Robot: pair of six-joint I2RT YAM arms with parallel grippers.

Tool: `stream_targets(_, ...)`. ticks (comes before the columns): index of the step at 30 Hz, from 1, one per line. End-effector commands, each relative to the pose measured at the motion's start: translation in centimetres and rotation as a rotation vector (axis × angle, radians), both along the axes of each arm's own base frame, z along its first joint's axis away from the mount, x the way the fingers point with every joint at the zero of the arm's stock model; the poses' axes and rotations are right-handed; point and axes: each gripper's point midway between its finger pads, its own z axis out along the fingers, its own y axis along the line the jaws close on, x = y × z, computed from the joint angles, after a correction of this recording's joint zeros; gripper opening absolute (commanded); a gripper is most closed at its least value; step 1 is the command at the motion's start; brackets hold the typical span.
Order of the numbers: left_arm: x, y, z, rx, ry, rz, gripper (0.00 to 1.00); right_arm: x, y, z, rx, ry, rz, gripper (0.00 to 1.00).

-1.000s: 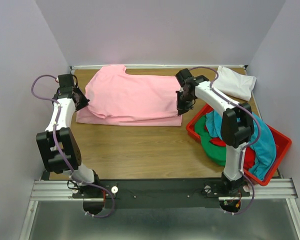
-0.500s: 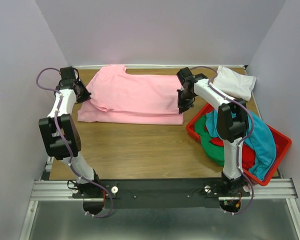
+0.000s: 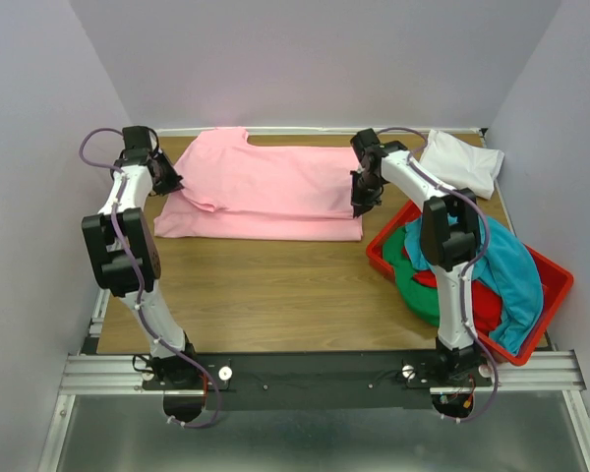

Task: Fold and stack the t-shirts
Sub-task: Fold the tshirt

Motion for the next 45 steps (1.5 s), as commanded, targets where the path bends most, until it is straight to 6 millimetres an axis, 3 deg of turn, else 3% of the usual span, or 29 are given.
stream_targets(1,2.4,-0.6,1.0,-0.023,-0.054,-0.050,0.12,2.3,-0.7,0.1,-0.008,-0.034,-0.012,0.04)
stream_targets(3,3.5,-0.6,1.7,-0.030,-0.071,-0.055,0.26,3.6,-0.7,0.4,0.025,-0.046,-0.037,0.13)
stream_targets(5,5.2,-0.3,3.6,-0.025,-0.114,-0.049,0.47,5.6,-0.5,2.3,0.072,-0.103,-0.061,0.24)
stream_targets(6,6.4,0.0,5.9,-0.019,-0.165,-0.042,0.53,6.3,-0.6,2.7,0.106,-0.109,-0.089,0.40)
stream_targets(8,7.0,0.1,7.2,-0.019,-0.188,-0.035,0.66,7.7,-0.6,4.7,0.147,-0.158,-0.113,0.50)
stream_targets(9,7.1,0.2,8.0,-0.014,-0.205,-0.030,0.69,8.0,-0.5,5.3,0.155,-0.173,-0.120,0.57)
stream_targets(11,6.8,-0.1,9.1,0.001,-0.228,-0.026,0.72,8.3,-0.4,6.5,0.168,-0.202,-0.104,0.60)
stream_targets(14,4.9,-1.8,7.9,0.016,-0.221,-0.059,0.73,7.7,-0.2,7.4,0.189,-0.219,-0.069,0.62)
stream_targets(15,4.3,-3.0,7.2,0.011,-0.214,-0.083,0.74,6.6,-0.2,6.5,0.185,-0.189,-0.051,0.62)
stream_targets(16,2.5,-3.9,5.2,0.001,-0.173,-0.098,0.75,6.2,-0.1,6.3,0.187,-0.183,-0.040,0.62)
stream_targets(17,2.1,-4.6,4.6,-0.002,-0.181,-0.115,0.76,5.7,-0.1,6.8,0.191,-0.196,-0.030,0.62)
stream_targets(18,0.4,-6.1,2.1,-0.017,-0.129,-0.139,0.76,4.6,-0.2,5.6,0.181,-0.162,-0.016,0.62)
stream_targets(23,-2.1,-8.6,-0.6,-0.051,-0.110,-0.167,0.77,2.4,0.6,4.8,0.194,-0.139,0.030,0.62)
stream_targets(31,-3.2,-8.5,-4.4,-0.043,-0.044,-0.168,0.77,0.8,3.7,4.0,0.199,-0.128,0.110,0.62)
stream_targets(34,-3.8,-8.2,-6.5,-0.023,-0.001,-0.177,0.77,0.7,4.1,2.5,0.191,-0.105,0.112,0.62)
stream_targets(39,-4.4,-7.6,-8.1,0.017,0.030,-0.179,0.77,1.1,4.0,0.5,0.169,-0.098,0.122,0.62)
stream_targets(45,-5.4,-7.0,-9.9,0.031,0.082,-0.176,0.77,0.0,3.6,-2.0,0.140,-0.054,0.152,0.62)
